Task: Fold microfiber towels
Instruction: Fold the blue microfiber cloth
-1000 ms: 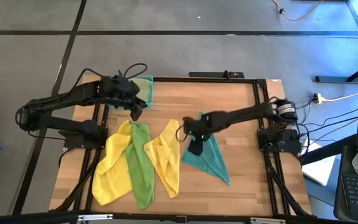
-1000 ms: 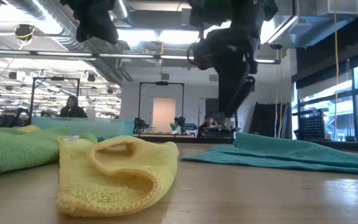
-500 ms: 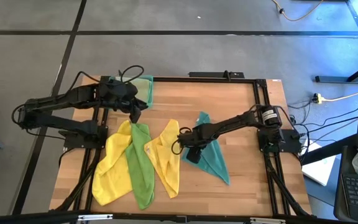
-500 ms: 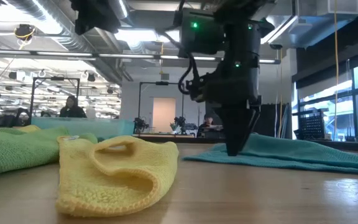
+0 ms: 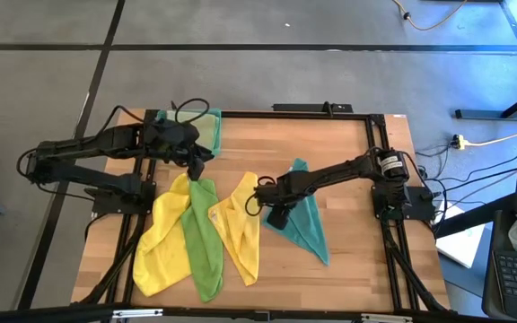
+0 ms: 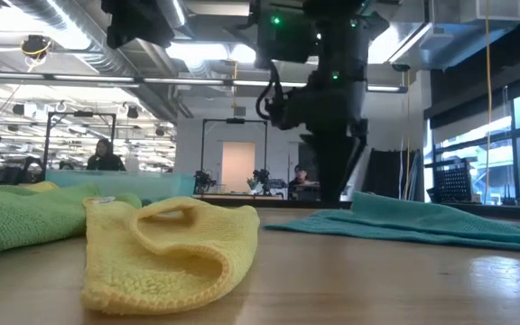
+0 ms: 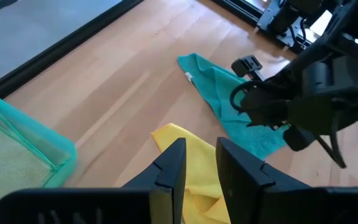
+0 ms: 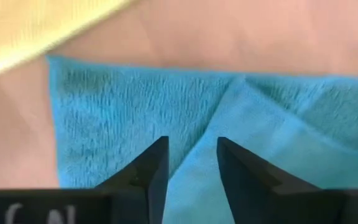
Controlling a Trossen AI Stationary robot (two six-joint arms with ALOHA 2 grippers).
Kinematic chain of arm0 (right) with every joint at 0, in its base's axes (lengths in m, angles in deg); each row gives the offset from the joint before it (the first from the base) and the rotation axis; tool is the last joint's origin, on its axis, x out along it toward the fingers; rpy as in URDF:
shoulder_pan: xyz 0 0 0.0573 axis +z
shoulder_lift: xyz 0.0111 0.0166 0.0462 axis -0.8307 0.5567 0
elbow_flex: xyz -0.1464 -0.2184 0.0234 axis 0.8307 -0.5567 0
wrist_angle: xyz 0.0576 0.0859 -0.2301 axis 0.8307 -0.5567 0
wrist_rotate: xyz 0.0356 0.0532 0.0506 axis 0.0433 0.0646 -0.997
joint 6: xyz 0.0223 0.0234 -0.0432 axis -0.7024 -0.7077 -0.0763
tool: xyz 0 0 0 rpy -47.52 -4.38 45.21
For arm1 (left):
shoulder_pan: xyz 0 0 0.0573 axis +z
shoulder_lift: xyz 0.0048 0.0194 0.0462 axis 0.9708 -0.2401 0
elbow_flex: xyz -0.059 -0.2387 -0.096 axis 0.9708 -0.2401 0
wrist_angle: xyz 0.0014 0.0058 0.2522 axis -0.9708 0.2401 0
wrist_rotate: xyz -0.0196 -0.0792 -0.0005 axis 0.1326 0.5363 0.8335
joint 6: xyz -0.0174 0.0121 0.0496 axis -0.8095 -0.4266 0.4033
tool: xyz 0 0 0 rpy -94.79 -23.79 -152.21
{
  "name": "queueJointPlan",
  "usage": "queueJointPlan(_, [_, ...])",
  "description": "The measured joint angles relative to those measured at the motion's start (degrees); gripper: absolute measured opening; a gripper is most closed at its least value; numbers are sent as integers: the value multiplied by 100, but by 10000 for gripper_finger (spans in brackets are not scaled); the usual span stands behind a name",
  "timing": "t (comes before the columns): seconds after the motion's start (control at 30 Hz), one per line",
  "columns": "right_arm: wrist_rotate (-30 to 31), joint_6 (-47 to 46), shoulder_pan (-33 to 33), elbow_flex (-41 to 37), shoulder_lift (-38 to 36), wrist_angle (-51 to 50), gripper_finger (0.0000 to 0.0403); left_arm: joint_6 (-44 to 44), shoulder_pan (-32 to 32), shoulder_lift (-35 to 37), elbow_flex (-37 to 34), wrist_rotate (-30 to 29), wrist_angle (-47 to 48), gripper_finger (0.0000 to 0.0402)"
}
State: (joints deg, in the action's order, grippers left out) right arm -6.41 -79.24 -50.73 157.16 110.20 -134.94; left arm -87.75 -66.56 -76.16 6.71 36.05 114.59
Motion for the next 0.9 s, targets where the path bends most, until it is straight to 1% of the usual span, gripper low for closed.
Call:
queueJointPlan(0.07, [40,9,-13,-39,0,45,133,2,-31,0,0,-39,0,81])
queueJointPlan(0.17, [44,-48,-82,-268,0,484,132,2,-41,0,0,-44,0,81])
queueJointPlan(0.27, [36,-156,-150,-499,2,668,132,2,-41,0,0,-5,16,81])
queueJointPlan(0.43, [13,-166,-255,-779,-33,838,132,-6,-60,0,0,76,132,82])
queueJointPlan(0.53, [-86,-167,-297,-808,-35,831,125,-7,-120,0,0,76,140,82])
queueJointPlan(0.6, [-90,-167,-299,-768,-32,808,110,-8,-161,0,0,76,140,82])
queueJointPlan(0.67, [-92,-119,-301,-640,-3,678,86,-11,-199,-2,0,76,140,82])
queueJointPlan(0.8, [-146,131,-301,-353,22,466,19,-11,-224,-2,-2,66,136,82])
queueJointPlan(0.83, [-159,147,-299,-280,12,373,12,-9,-224,-1,-2,63,136,82])
queueJointPlan(0.9, [-159,161,-299,-176,-6,111,12,-11,-224,-2,-2,55,137,82])
